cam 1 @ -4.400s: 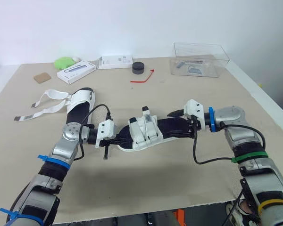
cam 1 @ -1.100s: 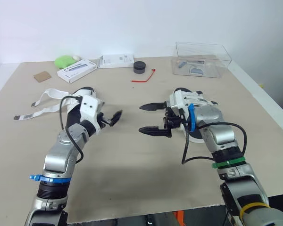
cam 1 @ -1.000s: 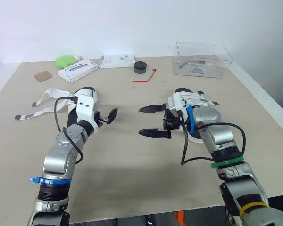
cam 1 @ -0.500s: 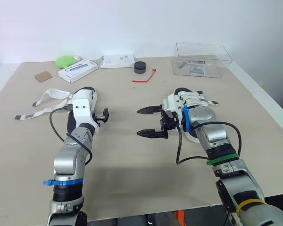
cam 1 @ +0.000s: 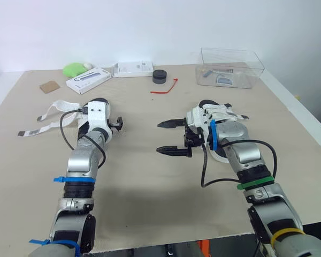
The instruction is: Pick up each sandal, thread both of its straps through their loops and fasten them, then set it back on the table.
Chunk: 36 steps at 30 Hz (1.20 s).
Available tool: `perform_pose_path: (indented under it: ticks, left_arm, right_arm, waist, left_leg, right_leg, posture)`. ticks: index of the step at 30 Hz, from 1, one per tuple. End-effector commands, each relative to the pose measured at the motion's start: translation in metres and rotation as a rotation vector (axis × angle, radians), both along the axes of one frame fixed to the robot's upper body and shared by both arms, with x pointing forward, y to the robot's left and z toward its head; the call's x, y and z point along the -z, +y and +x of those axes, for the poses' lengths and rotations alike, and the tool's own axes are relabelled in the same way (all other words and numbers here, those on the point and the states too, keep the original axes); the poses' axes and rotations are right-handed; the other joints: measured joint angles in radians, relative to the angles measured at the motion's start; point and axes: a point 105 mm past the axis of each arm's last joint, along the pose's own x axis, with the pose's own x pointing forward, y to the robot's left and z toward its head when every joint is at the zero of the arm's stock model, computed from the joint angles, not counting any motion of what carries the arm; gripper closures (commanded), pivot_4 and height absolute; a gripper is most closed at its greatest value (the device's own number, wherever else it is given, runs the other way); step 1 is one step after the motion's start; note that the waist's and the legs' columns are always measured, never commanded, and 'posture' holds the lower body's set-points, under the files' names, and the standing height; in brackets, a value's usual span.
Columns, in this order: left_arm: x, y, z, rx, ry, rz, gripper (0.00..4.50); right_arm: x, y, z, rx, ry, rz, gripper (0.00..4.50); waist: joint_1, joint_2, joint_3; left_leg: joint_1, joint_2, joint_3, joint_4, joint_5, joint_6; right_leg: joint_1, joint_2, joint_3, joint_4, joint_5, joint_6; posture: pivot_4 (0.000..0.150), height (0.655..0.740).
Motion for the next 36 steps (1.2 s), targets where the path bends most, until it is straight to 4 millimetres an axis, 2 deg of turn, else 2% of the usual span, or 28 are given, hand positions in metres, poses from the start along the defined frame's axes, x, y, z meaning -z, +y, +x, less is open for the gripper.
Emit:
perform_pose_path:
  ticks: [1, 3, 4, 11, 13, 15, 17, 20, 21, 24, 29, 33, 36]
  left_arm:
    - [-0.005, 0.004, 0.010, -0.002, -0.024, 0.070, 0.26]
    - [-0.004, 0.004, 0.013, 0.010, -0.016, 0.076, 0.69]
    - [-0.004, 0.004, 0.013, 0.009, -0.020, 0.065, 1.09]
    - [-0.010, 0.012, 0.016, 0.048, -0.047, 0.074, 4.45]
    - [-0.016, 0.010, 0.014, 0.098, -0.077, 0.073, 4.45]
    - [-0.029, -0.009, 0.002, 0.291, -0.169, 0.094, 4.45]
    - [-0.036, -0.023, -0.016, 0.471, -0.240, 0.159, 4.45]
    - [-0.037, -0.038, -0.059, 0.791, -0.340, 0.275, 4.45]
    - [-0.032, -0.041, -0.077, 0.915, -0.344, 0.314, 4.45]
    - [-0.015, -0.040, -0.112, 1.154, -0.306, 0.407, 4.45]
    - [-0.008, -0.050, -0.155, 1.464, -0.351, 0.516, 4.45]
    - [0.006, -0.047, -0.176, 1.641, -0.357, 0.611, 4.45]
    - [0.015, -0.042, -0.182, 1.704, -0.354, 0.658, 4.45]
  right_arm:
    - [-0.014, -0.004, -0.001, 0.011, -0.048, 0.036, 0.01]
    - [-0.014, -0.004, -0.002, 0.013, -0.047, 0.034, 0.00]
    - [-0.014, -0.004, -0.002, 0.013, -0.047, 0.034, 0.00]
    - [-0.015, -0.005, 0.001, 0.018, -0.046, 0.031, 0.00]
    - [-0.016, -0.005, 0.001, 0.021, -0.044, 0.034, 0.00]
    - [-0.017, -0.006, 0.003, 0.025, -0.044, 0.036, 0.00]
    - [-0.018, -0.007, 0.004, 0.028, -0.042, 0.035, 0.00]
    - [-0.019, -0.013, 0.006, 0.037, -0.042, 0.026, 0.00]
    - [-0.019, -0.015, 0.007, 0.041, -0.042, 0.021, 0.00]
    - [-0.018, -0.019, 0.007, 0.049, -0.039, 0.016, 0.00]
    - [-0.016, -0.022, 0.003, 0.045, -0.029, 0.008, 0.00]
    - [-0.015, -0.024, 0.001, 0.042, -0.027, -0.001, 0.00]
    - [-0.015, -0.026, 0.000, 0.048, -0.027, -0.006, 0.00]
  waist:
    - [0.000, 0.000, 0.000]
    - [0.000, 0.000, 0.000]
    - [0.000, 0.000, 0.000]
    - [0.000, 0.000, 0.000]
    - [0.000, 0.000, 0.000]
    - [0.000, 0.000, 0.000]
    - [-0.002, 0.000, 0.000]
    - [-0.001, 0.000, 0.000]
    - [-0.001, 0.000, 0.000]
    - [-0.001, 0.000, 0.000]
    - [-0.001, 0.000, 0.000]
    - [-0.001, 0.000, 0.000]
    - [-0.001, 0.000, 0.000]
  left_leg:
    - [0.000, -0.001, 0.000, 0.000, 0.000, 0.000]
    - [0.000, -0.002, 0.000, 0.000, 0.000, 0.000]
    - [0.000, -0.002, 0.000, 0.000, 0.000, 0.000]
    - [0.000, -0.002, -0.001, 0.000, 0.000, 0.000]
    - [0.000, -0.002, -0.001, 0.000, 0.000, 0.000]
    - [0.000, -0.002, -0.001, 0.000, 0.000, 0.000]
    - [0.000, -0.002, 0.000, -0.001, 0.000, -0.001]
    - [-0.002, 0.000, 0.001, -0.001, -0.001, -0.003]
    - [-0.002, 0.001, 0.000, -0.001, -0.002, -0.004]
    - [-0.003, 0.001, 0.001, -0.001, -0.003, -0.005]
    - [-0.004, 0.001, 0.001, 0.000, -0.003, -0.004]
    - [-0.004, 0.001, 0.001, 0.001, -0.003, -0.003]
    - [-0.004, 0.002, 0.001, 0.000, -0.003, -0.003]
  right_leg:
    - [0.000, 0.000, 0.000, 0.000, 0.000, 0.000]
    - [0.000, 0.000, 0.000, 0.000, 0.000, 0.000]
    - [0.000, 0.000, 0.000, 0.000, 0.000, 0.000]
    - [0.000, -0.001, 0.000, 0.001, 0.000, 0.000]
    - [0.000, -0.001, 0.000, 0.001, 0.000, 0.001]
    - [0.000, -0.001, 0.000, 0.000, 0.000, 0.001]
    - [-0.001, -0.001, 0.000, 0.000, 0.000, 0.001]
    - [-0.002, -0.002, 0.000, 0.000, -0.001, 0.000]
    - [-0.002, -0.002, -0.001, 0.000, -0.002, 0.000]
    - [-0.003, -0.002, -0.001, 0.000, -0.003, -0.001]
    - [-0.002, -0.002, -0.003, 0.000, -0.005, 0.000]
    - [-0.002, -0.002, -0.003, 0.000, -0.005, 0.000]
    - [-0.002, -0.001, -0.003, 0.000, -0.005, -0.001]
  posture:
    - [0.150, 0.7400]
    - [0.150, 0.7400]
    - [0.150, 0.7400]
    - [0.150, 0.7400]
    - [0.150, 0.7400]
    - [0.150, 0.7400]
    - [0.150, 0.7400]
    - [0.150, 0.7400]
    - [0.150, 0.7400]
    - [0.150, 0.7400]
    - [0.150, 0.7400]
    - [0.150, 0.7400]
    - [0.150, 0.7400]
